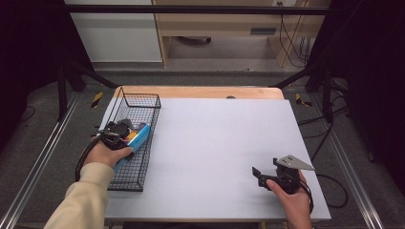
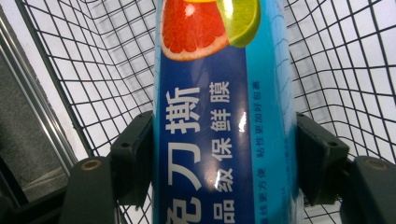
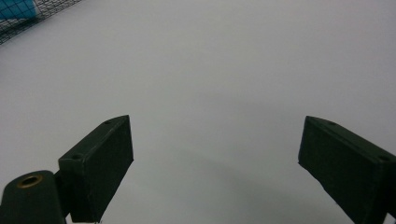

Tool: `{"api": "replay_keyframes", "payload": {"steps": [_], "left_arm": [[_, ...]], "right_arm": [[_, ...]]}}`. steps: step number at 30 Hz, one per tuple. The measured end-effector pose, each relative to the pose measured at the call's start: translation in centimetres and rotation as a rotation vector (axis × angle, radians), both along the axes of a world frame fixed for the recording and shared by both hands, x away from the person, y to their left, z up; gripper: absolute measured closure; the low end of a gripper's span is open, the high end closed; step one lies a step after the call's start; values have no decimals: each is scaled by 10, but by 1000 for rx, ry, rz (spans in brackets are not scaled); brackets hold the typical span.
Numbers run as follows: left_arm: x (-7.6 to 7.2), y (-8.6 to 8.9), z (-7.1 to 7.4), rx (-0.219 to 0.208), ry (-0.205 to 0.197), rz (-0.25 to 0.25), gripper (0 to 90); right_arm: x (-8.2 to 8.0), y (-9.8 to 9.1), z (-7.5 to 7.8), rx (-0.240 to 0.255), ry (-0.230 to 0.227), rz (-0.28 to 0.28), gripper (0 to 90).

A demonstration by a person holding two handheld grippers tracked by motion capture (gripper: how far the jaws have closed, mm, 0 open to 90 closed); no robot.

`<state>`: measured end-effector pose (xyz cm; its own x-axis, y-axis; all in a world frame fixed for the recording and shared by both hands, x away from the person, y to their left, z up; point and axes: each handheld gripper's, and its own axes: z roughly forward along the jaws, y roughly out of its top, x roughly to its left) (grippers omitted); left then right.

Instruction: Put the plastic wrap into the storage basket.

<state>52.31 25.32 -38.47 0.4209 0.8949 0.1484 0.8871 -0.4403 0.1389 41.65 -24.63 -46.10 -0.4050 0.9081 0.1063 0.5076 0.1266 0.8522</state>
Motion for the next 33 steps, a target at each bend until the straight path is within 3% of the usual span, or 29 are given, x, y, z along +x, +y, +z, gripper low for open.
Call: {"api": "replay_keyframes", "payload": {"steps": [14,18,21,33], "left_arm": [[-1,0,0,-4,0,-12,307],[-3,1,3,-9,-23,-24,275],[-5,3,6,-12,-58,-21,229],[-27,-5,25,-23,-263,-57,134]], "right_arm": [[0,0,0,-2,2,3,102],[0,0,0,-2,1,4,101],[0,0,0,-1,1,4,101],[0,0,-1,-4,2,3,99]]}}
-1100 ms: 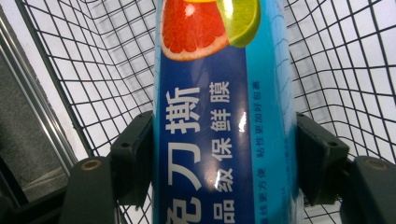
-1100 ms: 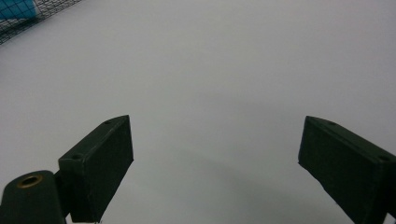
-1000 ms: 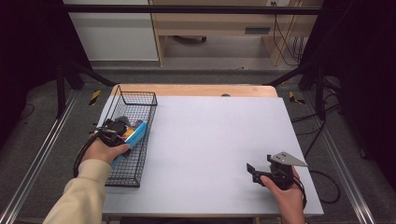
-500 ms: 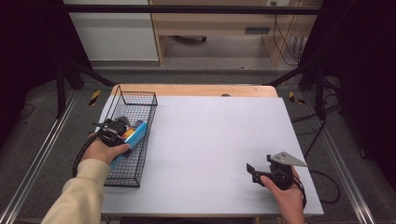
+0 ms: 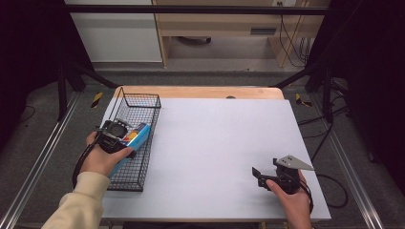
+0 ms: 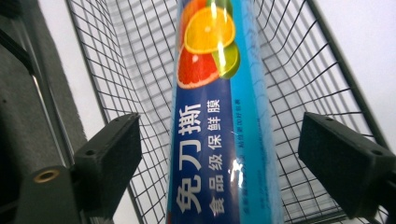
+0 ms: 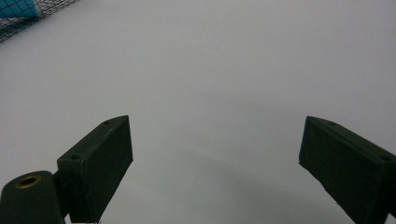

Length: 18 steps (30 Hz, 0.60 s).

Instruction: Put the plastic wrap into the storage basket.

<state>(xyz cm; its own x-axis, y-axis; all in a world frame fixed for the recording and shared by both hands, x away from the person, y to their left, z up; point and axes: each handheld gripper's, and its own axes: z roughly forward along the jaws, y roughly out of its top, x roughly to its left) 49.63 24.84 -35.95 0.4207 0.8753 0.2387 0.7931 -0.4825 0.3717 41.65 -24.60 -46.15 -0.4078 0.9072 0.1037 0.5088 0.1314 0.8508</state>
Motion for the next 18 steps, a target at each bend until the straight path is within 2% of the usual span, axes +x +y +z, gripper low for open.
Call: {"api": "replay_keyframes", "payload": {"steps": [5,10,18], "left_arm": [[-10,-5,13,7,-67,-36,124],[-18,-13,20,-14,-119,-73,109],[-29,-38,29,-109,-211,-147,83]], "right_arm": [[0,0,0,0,-1,-2,99],[0,0,0,-3,-1,-5,99],[-1,0,1,-6,-10,-12,97]]}}
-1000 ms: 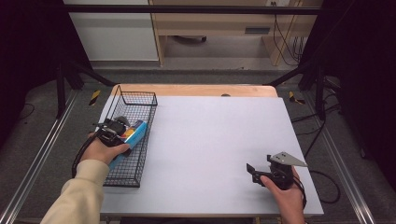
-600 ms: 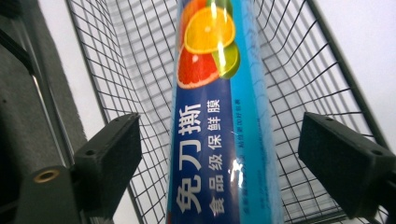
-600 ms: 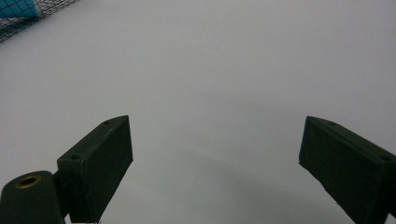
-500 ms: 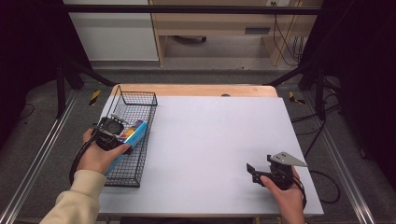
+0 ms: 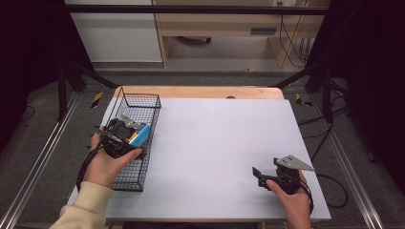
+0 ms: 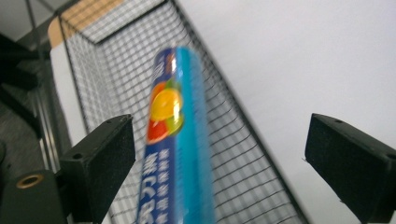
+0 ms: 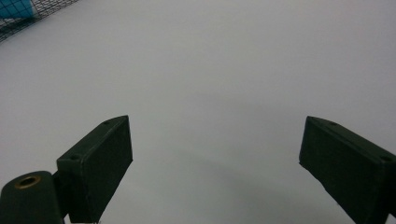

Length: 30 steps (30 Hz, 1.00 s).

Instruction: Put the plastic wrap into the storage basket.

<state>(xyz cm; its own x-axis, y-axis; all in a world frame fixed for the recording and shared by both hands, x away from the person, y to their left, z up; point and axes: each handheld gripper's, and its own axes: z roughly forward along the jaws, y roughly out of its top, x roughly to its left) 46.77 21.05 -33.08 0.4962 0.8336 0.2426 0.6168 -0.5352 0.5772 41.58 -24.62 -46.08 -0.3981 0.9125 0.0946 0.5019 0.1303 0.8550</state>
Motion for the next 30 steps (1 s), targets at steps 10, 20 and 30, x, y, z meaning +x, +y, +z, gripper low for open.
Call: {"api": "replay_keyframes", "payload": {"steps": [10,20,30], "left_arm": [[-15,-51,-10,-115,-92,-145,73],[-23,-93,-35,-161,-143,-255,72],[-18,-106,-78,-191,-108,-301,72]], "right_arm": [[-1,-1,1,-6,-15,-11,94],[-1,1,0,-24,-9,-13,93],[-1,3,0,-38,-10,-16,93]]}}
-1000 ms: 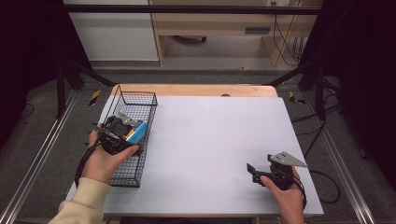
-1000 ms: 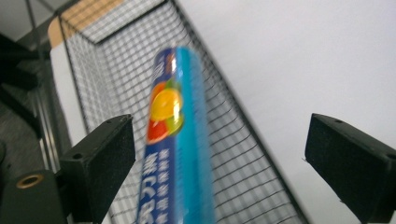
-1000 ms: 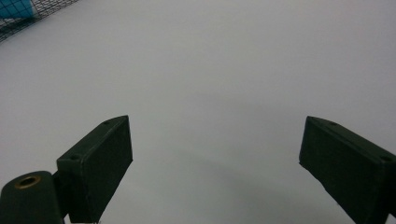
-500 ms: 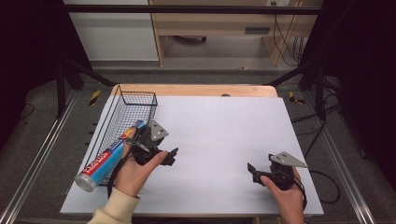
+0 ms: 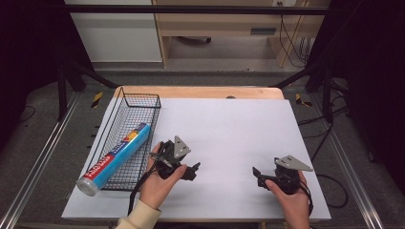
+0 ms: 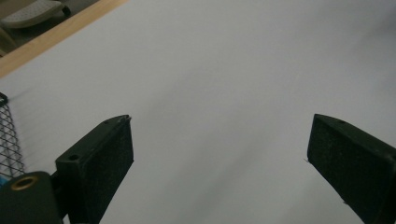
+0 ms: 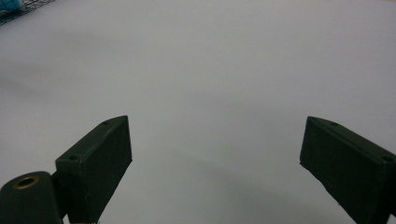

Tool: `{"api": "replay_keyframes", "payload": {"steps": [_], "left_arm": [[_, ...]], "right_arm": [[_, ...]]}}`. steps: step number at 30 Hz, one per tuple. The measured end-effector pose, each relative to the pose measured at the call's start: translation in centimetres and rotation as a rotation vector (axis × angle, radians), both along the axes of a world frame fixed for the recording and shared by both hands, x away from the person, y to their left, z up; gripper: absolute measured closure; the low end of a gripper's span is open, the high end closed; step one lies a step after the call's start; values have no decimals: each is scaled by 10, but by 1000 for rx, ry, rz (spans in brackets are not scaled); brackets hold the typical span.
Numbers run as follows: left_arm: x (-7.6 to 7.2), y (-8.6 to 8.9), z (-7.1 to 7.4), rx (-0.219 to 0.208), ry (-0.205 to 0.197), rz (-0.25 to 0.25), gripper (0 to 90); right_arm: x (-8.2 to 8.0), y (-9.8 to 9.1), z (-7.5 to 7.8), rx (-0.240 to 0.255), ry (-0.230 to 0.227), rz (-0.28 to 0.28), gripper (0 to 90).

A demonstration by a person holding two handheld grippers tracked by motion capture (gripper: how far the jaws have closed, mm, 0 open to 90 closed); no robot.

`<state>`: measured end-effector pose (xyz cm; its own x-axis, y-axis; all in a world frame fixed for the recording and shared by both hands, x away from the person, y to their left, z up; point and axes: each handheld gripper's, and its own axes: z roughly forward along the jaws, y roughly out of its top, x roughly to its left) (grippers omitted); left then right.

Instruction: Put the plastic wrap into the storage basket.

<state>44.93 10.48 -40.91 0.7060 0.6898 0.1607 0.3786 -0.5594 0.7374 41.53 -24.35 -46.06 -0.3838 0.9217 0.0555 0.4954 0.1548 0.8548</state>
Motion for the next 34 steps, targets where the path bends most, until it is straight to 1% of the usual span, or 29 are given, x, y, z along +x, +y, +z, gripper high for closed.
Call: {"api": "replay_keyframes", "payload": {"steps": [3,4,7,9,10,12,17,19,20,21,23,24,25,27,31,34], "left_arm": [[1,2,-12,-20,7,3,72],[0,2,-17,-42,4,5,72],[0,5,-28,-76,2,10,72],[-1,6,-32,-70,-4,1,72],[-1,8,-34,-72,-9,9,72],[-2,12,-38,-94,-12,21,72],[-6,14,-44,-104,-15,17,72],[-7,13,-45,-108,-9,8,72],[-7,13,-46,-103,-6,0,72],[-7,11,-46,-109,-2,-9,72],[-8,8,-47,-124,16,-40,72],[-9,6,-47,-119,27,-60,71],[-9,4,-47,-110,30,-68,68],[-10,0,-48,-96,33,-72,63],[-10,-1,-51,-93,52,-57,58],[-10,-1,-52,-85,58,-63,58]], "right_arm": [[0,0,0,-3,-2,2,93],[0,1,0,-2,-1,3,93],[0,1,0,-7,-3,6,91],[0,1,0,-5,-5,8,90],[0,1,1,-5,-4,11,89],[0,1,1,-5,-7,13,87],[-1,2,1,-3,-8,19,82],[-1,2,1,-1,-6,22,76],[-1,2,2,-2,-8,21,76],[-1,2,2,-1,-10,21,71],[-1,2,2,0,-8,20,67],[-1,2,2,1,-10,19,66],[0,2,1,0,-7,20,63],[0,2,1,-3,-7,22,58],[0,2,1,-1,-3,25,57],[0,2,1,-1,0,28,52]]}}
